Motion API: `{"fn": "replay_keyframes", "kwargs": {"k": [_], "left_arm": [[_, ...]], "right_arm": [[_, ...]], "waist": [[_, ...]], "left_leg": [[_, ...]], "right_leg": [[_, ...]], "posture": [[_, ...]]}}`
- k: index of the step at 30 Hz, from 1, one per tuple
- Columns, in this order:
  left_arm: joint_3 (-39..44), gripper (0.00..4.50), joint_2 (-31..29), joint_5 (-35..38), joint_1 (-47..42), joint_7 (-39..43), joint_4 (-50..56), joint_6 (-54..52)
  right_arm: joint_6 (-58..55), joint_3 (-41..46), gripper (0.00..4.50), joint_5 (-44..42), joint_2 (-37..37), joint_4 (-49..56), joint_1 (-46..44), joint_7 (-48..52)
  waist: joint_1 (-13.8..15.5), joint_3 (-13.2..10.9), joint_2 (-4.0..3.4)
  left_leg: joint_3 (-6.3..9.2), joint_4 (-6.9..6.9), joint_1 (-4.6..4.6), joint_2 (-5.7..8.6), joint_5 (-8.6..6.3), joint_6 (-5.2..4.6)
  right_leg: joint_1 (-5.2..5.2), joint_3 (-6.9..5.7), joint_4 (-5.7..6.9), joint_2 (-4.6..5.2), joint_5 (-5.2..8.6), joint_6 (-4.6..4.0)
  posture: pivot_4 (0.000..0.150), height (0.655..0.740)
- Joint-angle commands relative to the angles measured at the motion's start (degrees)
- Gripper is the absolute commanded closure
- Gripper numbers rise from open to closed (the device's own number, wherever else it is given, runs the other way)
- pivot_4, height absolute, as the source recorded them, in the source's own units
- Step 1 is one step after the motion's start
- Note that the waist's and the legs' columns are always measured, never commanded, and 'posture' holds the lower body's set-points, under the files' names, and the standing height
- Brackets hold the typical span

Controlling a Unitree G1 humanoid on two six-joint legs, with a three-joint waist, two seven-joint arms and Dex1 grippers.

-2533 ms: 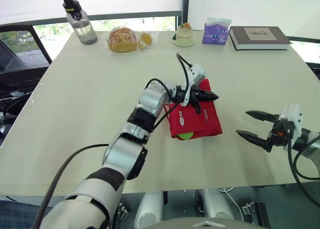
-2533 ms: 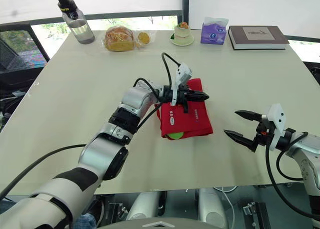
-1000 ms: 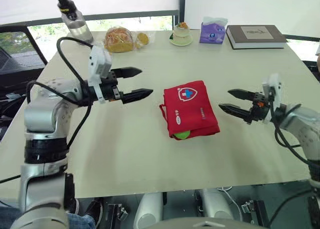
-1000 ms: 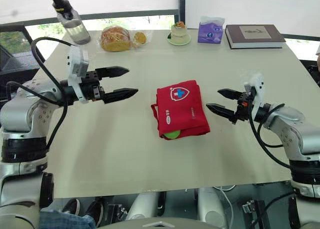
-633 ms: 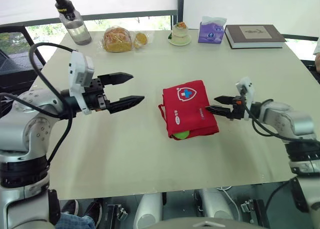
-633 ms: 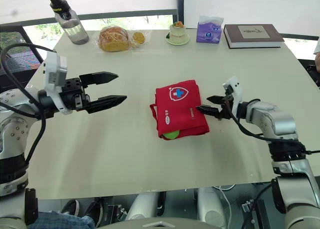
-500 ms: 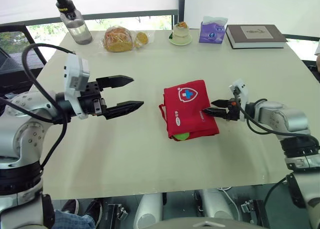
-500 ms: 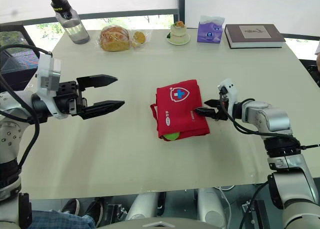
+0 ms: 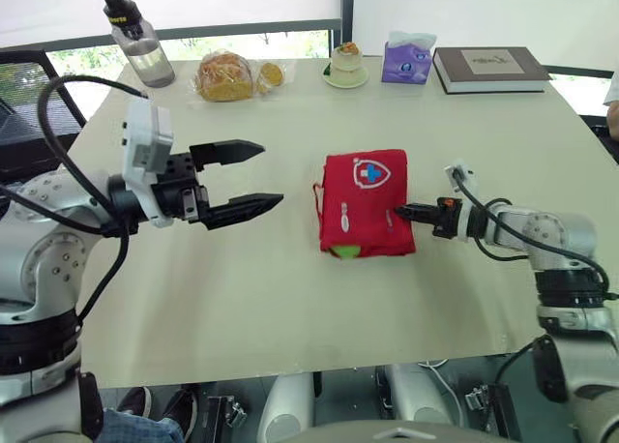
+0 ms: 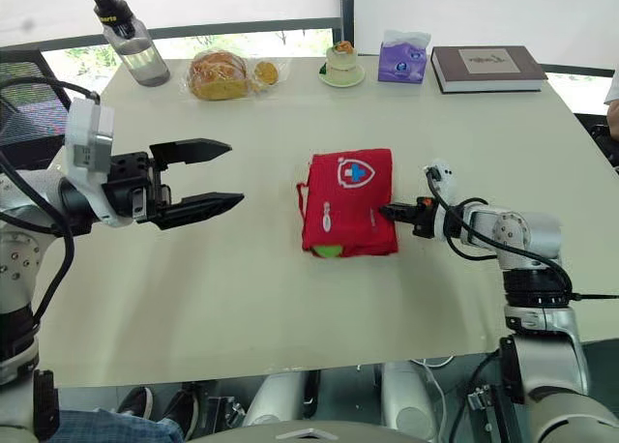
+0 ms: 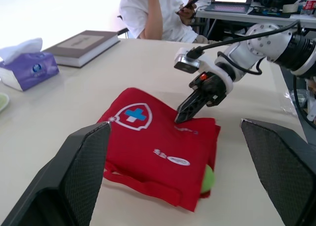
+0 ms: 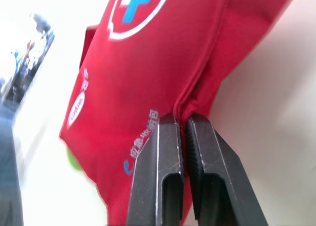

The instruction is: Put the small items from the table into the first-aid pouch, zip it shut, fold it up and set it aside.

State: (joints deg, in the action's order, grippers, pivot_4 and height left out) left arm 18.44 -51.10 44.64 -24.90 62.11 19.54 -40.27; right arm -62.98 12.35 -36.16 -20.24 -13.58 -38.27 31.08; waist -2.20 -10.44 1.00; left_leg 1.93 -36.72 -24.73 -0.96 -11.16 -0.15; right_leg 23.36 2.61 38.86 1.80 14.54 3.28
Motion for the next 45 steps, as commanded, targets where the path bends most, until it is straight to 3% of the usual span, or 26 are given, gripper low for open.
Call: {"fn": "replay_keyframes", "kwargs": {"k": [1,8,14,20,23,25,28,30,37,42,45], "left_arm": [[-1.1,0.00,0.1,0.2,-2.3,-0.6,0.3,1.6],[-1.3,0.00,1.1,0.1,-5.2,-3.2,-1.4,2.4],[-2.6,0.00,3.5,-2.3,-5.6,-5.7,-3.6,5.1],[-2.9,0.00,4.0,-3.4,-6.0,-6.1,-4.8,6.6],[-2.6,0.00,4.0,-3.4,-5.2,-6.3,-4.6,7.0],[-2.0,0.00,4.0,-3.4,-4.2,-6.7,-4.3,7.2],[-1.6,0.00,3.7,-4.0,-2.2,-7.1,-3.7,7.7],[-0.9,0.00,3.8,-4.0,0.1,-8.0,-2.9,7.4],[0.7,0.00,3.9,-4.6,9.1,-10.2,-0.2,7.4],[0.9,0.00,4.7,-7.3,17.8,-10.9,0.7,9.4],[0.7,0.00,5.1,-9.4,23.0,-12.0,1.1,10.0]], "right_arm": [[10.7,9.6,4.45,2.9,0.9,-5.9,-4.9,-12.2],[31.0,20.8,4.45,2.5,4.2,-19.0,-14.0,-26.0],[49.7,27.8,4.45,2.3,3.0,-41.0,-25.7,-35.7],[57.1,29.9,4.45,1.8,1.1,-51.5,-29.7,-35.9],[57.1,29.4,3.54,1.6,0.9,-52.7,-29.3,-34.5],[56.3,29.0,2.63,1.5,0.9,-52.0,-28.2,-33.3],[53.8,28.1,1.10,1.2,1.1,-48.7,-26.1,-31.2],[49.6,23.6,0.03,2.7,1.7,-38.9,-21.0,-27.2],[39.0,6.8,0.03,4.5,-1.2,1.9,4.3,-11.5],[42.3,2.5,0.03,4.4,-9.2,18.2,19.2,4.5],[46.5,2.9,0.03,3.6,-14.0,22.3,27.2,15.7]], "waist": [[0.3,0.0,0.00],[-0.1,0.0,0.00],[-0.9,-0.1,-0.05],[-1.2,-0.1,-0.05],[-1.3,-0.1,-0.05],[-1.4,-0.1,-0.05],[-1.5,-0.1,-0.05],[-1.4,-0.1,-0.05],[-1.2,-0.1,-0.08],[-0.7,0.0,-0.11],[-0.1,0.0,-0.09]], "left_leg": [[0.01,-0.01,-0.03,0.02,0.00,0.00],[-0.07,0.07,-0.09,0.13,0.00,0.00],[-0.17,0.30,-0.03,0.10,0.01,0.00],[-0.19,0.37,-0.05,0.11,0.01,-0.01],[-0.24,0.37,-0.03,0.12,0.01,-0.01],[-0.25,0.36,-0.01,0.12,0.01,-0.01],[-0.24,0.36,0.02,0.11,0.01,-0.01],[-0.24,0.37,0.00,0.10,0.01,-0.01],[-0.19,0.40,0.01,-0.10,0.01,-0.01],[-0.26,0.36,0.09,-0.13,0.00,-0.01],[-0.32,0.36,0.07,-0.21,0.00,0.00]], "right_leg": [[0.00,0.00,-0.01,0.02,0.00,0.00],[0.09,0.08,-0.02,0.12,-0.01,0.01],[0.20,0.22,-0.01,0.06,-0.01,-0.01],[0.21,0.22,-0.06,0.10,-0.01,-0.01],[0.20,0.29,-0.05,0.11,-0.02,-0.01],[0.20,0.31,-0.02,0.11,-0.02,-0.01],[0.20,0.31,-0.01,0.09,-0.01,-0.01],[0.20,0.31,-0.02,0.09,-0.01,-0.01],[0.22,0.26,0.01,0.09,-0.01,-0.01],[0.18,0.31,-0.04,0.02,0.01,-0.02],[0.20,0.36,-0.08,0.00,0.01,-0.02]], "posture": [[0.150,0.7332],[0.150,0.7332],[0.150,0.7332],[0.150,0.7332],[0.150,0.7332],[0.150,0.7332],[0.150,0.7332],[0.150,0.7332],[0.150,0.7332],[0.150,0.7332],[0.150,0.7332]]}}
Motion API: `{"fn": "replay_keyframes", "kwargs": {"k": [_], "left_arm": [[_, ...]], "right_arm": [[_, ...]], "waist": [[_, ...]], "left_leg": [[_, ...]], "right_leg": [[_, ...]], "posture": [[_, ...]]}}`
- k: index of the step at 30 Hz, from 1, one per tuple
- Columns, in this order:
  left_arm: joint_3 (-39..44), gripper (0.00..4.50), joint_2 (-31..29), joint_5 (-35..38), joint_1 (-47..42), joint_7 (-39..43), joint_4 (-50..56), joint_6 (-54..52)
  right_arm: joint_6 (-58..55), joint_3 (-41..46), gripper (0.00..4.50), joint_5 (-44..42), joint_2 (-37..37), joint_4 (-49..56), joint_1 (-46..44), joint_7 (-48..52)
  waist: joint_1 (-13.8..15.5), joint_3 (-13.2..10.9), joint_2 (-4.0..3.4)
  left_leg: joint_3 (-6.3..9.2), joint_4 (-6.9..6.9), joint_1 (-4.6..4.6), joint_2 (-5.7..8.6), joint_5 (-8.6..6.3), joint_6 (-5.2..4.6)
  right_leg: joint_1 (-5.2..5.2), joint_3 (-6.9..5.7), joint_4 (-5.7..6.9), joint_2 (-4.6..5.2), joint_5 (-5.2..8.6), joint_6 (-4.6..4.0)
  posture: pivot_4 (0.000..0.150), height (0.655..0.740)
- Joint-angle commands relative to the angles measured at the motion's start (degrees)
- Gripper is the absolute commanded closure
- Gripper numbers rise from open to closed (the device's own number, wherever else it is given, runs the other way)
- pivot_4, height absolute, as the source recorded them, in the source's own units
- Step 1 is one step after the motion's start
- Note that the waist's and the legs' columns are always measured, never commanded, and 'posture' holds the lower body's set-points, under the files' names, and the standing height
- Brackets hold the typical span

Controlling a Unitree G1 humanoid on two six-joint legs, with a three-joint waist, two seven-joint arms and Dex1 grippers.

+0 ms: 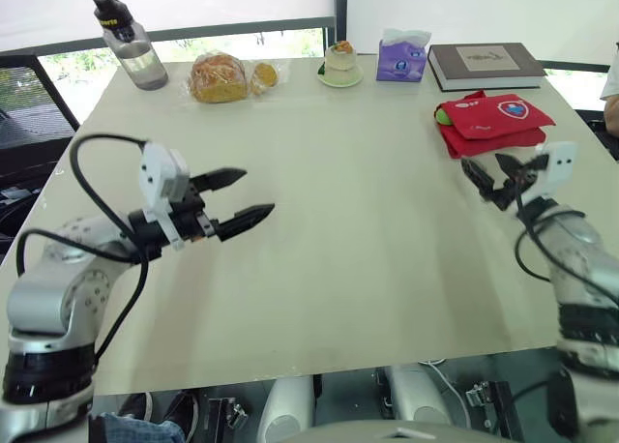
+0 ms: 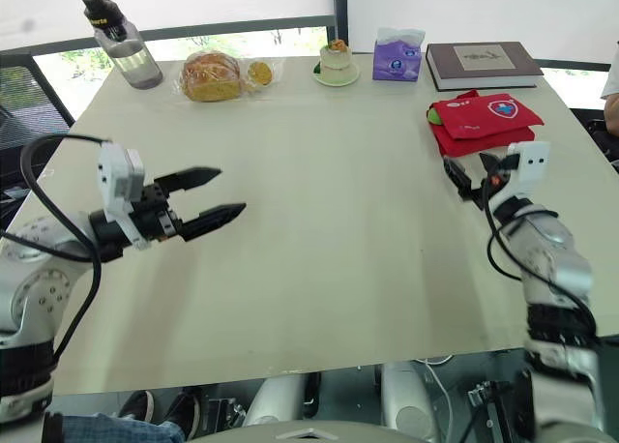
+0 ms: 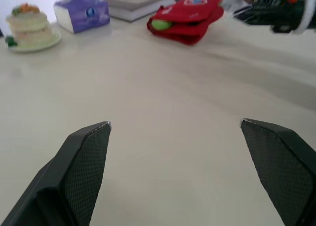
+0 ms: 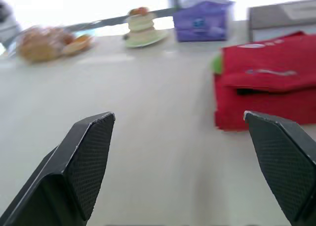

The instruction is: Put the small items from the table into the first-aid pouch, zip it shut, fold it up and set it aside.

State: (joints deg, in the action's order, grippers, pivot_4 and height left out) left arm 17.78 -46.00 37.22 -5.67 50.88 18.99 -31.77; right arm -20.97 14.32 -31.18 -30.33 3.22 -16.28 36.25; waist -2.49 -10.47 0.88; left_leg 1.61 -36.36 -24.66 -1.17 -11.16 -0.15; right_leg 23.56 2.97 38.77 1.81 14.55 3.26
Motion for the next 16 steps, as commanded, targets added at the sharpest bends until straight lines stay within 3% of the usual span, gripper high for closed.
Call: {"fn": "replay_keyframes", "kwargs": {"k": [1,9,16], "left_arm": [[1.1,0.00,-0.1,-3.1,5.4,-0.9,1.9,2.2],[1.6,0.00,1.4,-6.9,13.5,-0.5,1.7,7.2],[3.8,0.00,2.7,-6.5,18.1,-1.1,3.9,8.7]], "right_arm": [[5.9,0.9,0.03,-1.0,-5.6,5.7,7.6,13.9],[11.0,3.2,0.03,-4.9,-11.2,3.6,15.2,31.5],[11.4,4.2,0.03,-5.4,-12.9,0.2,15.4,35.9]], "waist": [[0.2,0.0,0.03],[0.5,0.0,0.07],[0.5,0.0,0.09]], "left_leg": [[0.00,0.02,0.01,-0.03,0.00,0.00],[-0.10,-0.11,0.09,-0.07,0.00,0.00],[-0.09,-0.11,0.07,-0.07,-0.01,0.00]], "right_leg": [[-0.03,-0.01,-0.04,0.01,0.00,0.00],[-0.11,0.01,-0.04,0.04,0.12,-0.19],[-0.10,0.00,-0.06,0.05,0.08,-0.14]], "posture": [[0.150,0.7332],[0.150,0.7332],[0.150,0.7332]]}}
